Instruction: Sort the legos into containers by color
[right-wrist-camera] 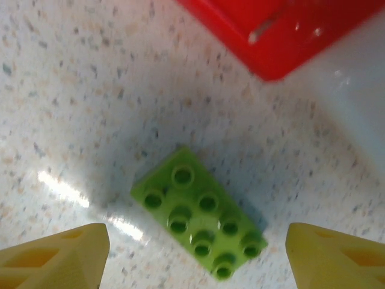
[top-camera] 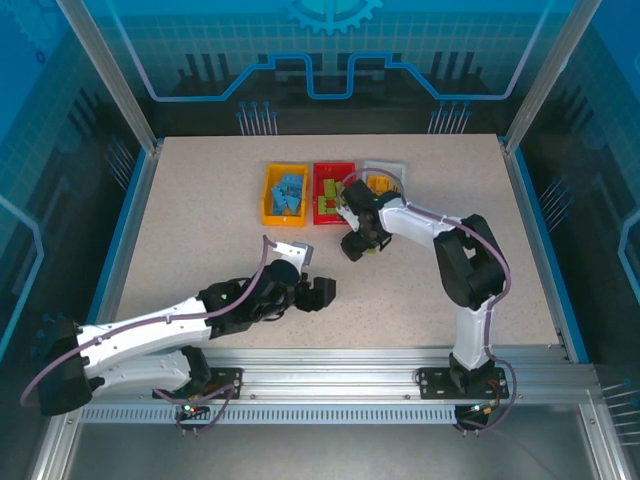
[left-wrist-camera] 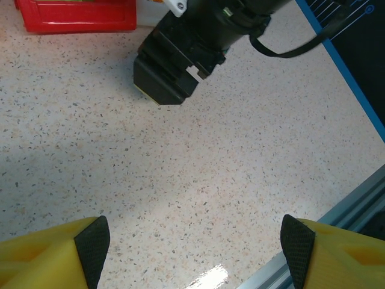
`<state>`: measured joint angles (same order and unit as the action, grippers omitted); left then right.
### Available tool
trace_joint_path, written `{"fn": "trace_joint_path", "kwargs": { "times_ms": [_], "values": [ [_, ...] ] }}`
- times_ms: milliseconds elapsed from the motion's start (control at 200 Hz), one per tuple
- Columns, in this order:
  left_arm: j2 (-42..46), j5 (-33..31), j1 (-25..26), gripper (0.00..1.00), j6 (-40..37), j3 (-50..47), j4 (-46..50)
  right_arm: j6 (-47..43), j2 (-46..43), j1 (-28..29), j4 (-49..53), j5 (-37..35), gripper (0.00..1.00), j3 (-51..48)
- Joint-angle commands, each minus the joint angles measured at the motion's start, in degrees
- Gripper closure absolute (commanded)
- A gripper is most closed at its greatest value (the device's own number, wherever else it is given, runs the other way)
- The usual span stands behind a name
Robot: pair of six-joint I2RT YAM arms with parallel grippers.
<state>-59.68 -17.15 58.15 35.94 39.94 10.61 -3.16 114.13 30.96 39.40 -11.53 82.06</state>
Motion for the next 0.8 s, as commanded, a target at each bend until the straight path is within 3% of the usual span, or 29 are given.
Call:
{"fn": "trace_joint_path", "kwargs": {
  "times_ms": [0, 185, 410, 795],
  "values": [
    [1.1, -1.1, 0.4, 0.21, -0.3, -0.1, 1.8, -4.0, 3.4, -0.9, 4.0, 0.8, 0.22, 3.2],
    [1.2, -1.0, 0.4, 0.2, -0.3, 0.7, 2.0, -4.7, 6.4, -2.0, 6.8, 4.3, 0.28, 7.2],
    [1.1, -1.3, 0.4, 0.21, -0.5, 1.0, 2.0, -2.3, 4.7, -1.3, 7.5, 6.8, 0.47, 4.2],
    [2.8, -2.9, 0.4, 0.21, 0.4, 0.2, 2.4, 2.7, 4.2, 2.5, 6.9, -4.5, 0.66, -0.1]
  ]
}}
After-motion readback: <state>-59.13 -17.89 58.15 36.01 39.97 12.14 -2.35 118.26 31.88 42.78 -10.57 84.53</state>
